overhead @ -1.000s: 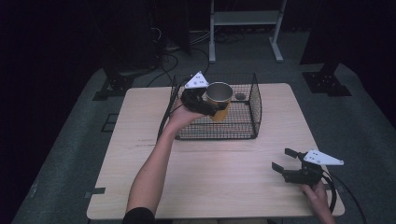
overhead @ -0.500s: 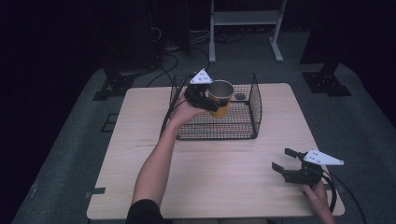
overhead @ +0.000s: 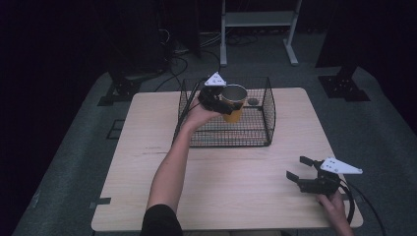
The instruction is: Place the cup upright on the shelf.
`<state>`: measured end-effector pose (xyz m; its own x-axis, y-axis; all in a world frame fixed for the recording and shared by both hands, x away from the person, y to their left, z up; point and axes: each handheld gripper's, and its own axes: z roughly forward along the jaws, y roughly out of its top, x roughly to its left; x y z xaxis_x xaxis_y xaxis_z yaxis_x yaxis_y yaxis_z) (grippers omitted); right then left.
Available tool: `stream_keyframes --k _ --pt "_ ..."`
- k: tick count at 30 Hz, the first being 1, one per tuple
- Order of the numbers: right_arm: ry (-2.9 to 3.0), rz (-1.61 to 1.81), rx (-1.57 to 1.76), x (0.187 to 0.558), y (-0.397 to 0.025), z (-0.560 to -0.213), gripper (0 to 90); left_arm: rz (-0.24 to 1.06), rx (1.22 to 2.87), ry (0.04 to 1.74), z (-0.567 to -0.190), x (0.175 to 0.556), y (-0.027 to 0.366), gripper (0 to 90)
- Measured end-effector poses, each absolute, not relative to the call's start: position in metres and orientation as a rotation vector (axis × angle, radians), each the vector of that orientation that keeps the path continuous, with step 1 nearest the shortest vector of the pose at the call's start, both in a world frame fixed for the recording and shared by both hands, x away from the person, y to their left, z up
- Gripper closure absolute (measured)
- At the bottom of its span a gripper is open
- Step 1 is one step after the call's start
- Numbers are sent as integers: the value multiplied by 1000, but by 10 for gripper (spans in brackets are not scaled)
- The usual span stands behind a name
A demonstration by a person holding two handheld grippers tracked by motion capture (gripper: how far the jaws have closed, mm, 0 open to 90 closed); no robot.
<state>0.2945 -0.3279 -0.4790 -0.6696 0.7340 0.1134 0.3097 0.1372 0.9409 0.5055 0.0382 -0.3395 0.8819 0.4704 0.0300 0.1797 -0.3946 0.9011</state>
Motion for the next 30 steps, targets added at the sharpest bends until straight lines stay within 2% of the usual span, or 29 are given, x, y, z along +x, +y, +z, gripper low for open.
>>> stream_keyframes --k 30 --pt "2047 1572 1007 295 -330 -479 129 328 2065 546 -377 544 23 136"
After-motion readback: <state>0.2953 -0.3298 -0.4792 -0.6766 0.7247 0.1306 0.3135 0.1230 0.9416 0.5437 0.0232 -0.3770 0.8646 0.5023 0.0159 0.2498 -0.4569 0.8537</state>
